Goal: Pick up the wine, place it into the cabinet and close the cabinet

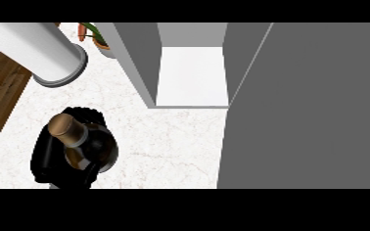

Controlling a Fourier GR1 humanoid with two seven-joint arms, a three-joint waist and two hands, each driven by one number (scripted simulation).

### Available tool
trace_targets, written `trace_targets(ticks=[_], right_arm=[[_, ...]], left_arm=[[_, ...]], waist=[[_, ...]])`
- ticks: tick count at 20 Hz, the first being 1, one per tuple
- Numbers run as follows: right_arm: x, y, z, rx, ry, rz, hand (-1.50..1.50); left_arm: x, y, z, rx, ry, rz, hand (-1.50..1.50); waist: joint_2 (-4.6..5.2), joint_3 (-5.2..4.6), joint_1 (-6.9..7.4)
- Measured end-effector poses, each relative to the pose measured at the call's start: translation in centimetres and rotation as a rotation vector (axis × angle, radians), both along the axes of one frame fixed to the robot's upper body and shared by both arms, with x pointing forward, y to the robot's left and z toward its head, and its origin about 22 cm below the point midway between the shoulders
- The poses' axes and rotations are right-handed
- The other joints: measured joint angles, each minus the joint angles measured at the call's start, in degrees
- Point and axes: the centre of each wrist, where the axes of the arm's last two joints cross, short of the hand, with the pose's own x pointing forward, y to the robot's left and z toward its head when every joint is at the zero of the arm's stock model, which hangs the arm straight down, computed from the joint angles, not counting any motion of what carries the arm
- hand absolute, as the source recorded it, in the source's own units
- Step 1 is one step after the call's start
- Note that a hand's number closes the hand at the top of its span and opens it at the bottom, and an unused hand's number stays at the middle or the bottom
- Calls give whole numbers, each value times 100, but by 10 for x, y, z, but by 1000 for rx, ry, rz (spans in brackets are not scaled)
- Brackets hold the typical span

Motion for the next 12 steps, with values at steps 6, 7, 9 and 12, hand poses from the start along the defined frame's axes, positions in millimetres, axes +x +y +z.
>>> trace_targets(ticks=[6, 7, 9, 12], right_arm=[[0, -2, -2, -4, -3, 0, -150], [0, -1, -4, -2, 1, 7, -150], [0, 1, -3, 5, 1, 11, -150], [0, -3, -4, 2, 1, -3, -150]], left_arm=[[3, -40, 32, 8, 11, -49, 150], [3, -46, 38, 2, 16, -63, 150], [3, -58, 51, -3, 12, -81, 150], [6, -82, 67, -24, 14, -107, 150]], waist=[[5, -1, -16], [4, -1, -19], [5, -1, -20], [6, -1, -37]])
